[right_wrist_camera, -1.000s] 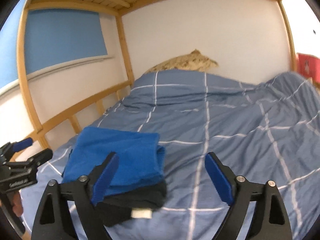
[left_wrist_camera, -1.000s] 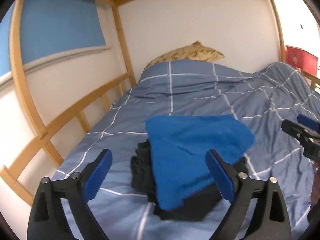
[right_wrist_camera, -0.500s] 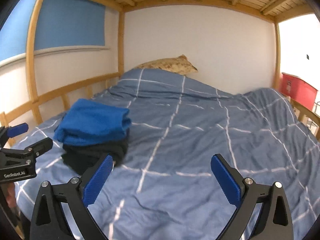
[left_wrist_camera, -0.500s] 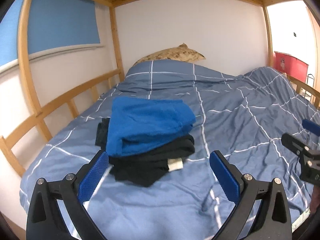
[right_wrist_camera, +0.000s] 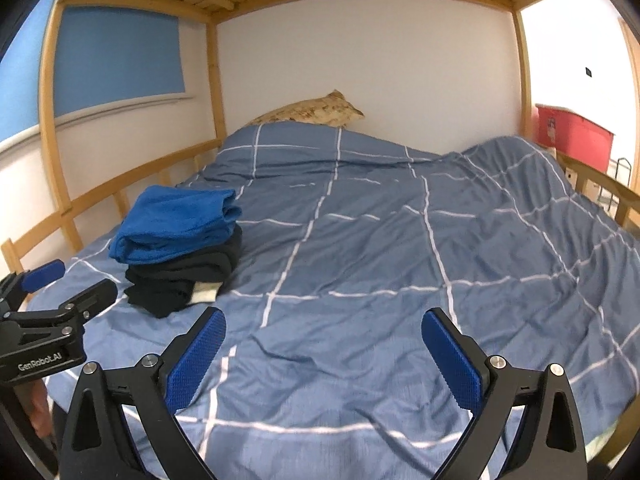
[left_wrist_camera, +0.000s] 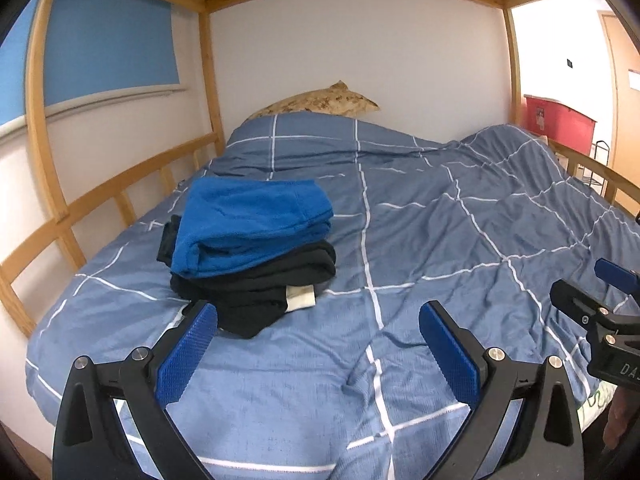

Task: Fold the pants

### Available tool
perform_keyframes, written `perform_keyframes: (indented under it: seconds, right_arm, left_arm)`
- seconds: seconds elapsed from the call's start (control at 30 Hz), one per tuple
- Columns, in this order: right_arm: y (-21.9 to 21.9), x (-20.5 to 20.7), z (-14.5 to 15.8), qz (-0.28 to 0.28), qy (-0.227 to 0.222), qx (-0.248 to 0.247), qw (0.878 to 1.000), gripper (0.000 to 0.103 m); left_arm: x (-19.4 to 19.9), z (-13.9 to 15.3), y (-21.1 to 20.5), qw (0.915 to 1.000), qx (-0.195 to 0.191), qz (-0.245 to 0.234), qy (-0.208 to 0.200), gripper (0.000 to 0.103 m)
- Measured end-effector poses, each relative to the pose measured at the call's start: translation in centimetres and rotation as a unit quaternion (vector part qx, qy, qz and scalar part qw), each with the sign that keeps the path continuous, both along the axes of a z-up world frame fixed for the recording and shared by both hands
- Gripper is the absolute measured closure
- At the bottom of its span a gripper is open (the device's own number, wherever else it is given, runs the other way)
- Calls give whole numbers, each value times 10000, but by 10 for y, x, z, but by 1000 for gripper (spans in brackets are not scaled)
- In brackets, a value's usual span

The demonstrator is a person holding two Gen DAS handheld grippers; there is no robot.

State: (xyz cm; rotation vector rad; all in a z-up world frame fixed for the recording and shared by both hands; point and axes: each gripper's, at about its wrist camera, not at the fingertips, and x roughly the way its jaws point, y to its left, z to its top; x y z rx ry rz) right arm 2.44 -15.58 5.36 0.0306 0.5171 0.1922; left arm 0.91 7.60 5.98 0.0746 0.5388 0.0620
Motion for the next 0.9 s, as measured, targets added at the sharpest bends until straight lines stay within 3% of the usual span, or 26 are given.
perform_keyframes:
  seconds: [0.2,0.9]
  right_arm:
    - [-7,-5,-6,-89,36,-40,9999,3]
    - [-11,-2,-8,-61,53,57,10000,3]
  left_arm:
    - [-4,-3,-11,9999,128,-6,47,0]
    - [-5,-7,-15,9998,-89,41,199,0]
